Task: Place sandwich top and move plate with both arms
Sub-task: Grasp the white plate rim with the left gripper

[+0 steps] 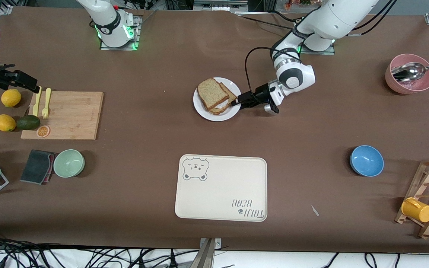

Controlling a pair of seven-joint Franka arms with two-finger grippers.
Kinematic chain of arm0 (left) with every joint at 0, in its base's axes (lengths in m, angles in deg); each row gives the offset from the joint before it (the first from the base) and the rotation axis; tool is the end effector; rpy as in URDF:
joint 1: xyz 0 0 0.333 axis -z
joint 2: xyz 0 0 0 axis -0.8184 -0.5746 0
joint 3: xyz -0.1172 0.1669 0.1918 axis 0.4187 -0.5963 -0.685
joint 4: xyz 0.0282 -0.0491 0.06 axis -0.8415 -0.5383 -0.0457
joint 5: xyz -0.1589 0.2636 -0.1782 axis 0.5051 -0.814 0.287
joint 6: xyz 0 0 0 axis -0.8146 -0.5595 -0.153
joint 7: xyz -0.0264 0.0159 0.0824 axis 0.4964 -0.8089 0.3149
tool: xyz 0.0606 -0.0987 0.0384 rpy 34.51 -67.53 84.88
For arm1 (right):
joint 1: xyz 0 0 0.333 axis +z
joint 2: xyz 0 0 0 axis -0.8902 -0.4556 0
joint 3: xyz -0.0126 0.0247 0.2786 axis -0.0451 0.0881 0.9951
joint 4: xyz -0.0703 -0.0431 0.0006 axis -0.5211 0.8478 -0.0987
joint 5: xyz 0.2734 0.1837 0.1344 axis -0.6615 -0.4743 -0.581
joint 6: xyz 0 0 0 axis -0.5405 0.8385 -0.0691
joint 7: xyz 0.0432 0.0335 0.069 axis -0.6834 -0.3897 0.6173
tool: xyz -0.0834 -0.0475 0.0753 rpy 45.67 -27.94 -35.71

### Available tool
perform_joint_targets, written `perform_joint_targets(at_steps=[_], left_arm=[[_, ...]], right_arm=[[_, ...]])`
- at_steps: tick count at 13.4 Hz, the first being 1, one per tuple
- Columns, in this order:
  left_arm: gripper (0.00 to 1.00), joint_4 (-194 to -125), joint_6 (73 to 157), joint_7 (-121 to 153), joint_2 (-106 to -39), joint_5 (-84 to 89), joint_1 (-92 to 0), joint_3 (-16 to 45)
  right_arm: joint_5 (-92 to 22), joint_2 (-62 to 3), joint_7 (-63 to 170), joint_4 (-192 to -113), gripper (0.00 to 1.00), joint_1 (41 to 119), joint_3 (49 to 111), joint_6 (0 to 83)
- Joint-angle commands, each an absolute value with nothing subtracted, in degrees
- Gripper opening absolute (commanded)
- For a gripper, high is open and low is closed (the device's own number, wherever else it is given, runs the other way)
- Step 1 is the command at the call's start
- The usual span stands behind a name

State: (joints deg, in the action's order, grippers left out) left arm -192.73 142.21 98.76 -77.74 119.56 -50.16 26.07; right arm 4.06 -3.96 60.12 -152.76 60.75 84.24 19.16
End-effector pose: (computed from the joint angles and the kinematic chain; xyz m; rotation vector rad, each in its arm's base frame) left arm 0.3548 -0.2800 0.1114 2.0675 0.3481 0.0723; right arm 0.5053 -0.0347 0.5257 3.1044 -0.1334 -0.1146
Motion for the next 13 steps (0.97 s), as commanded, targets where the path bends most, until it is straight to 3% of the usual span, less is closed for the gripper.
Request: perform_joint_targets(at_steps=[1, 13], left_arm=[[0.86, -191.56, 143.32, 101.30, -78.32, 121.87, -50.27, 26.11], [0.57, -192.87, 143.32, 104.55, -77.88, 121.34, -50.97, 26.20]], right_arm=[[4.20, -3.92, 60.50, -152.01, 1.00, 60.34, 84.58, 18.26], [4.20, -3.92, 60.50, -152.10, 1.00, 60.34, 84.49, 17.82]])
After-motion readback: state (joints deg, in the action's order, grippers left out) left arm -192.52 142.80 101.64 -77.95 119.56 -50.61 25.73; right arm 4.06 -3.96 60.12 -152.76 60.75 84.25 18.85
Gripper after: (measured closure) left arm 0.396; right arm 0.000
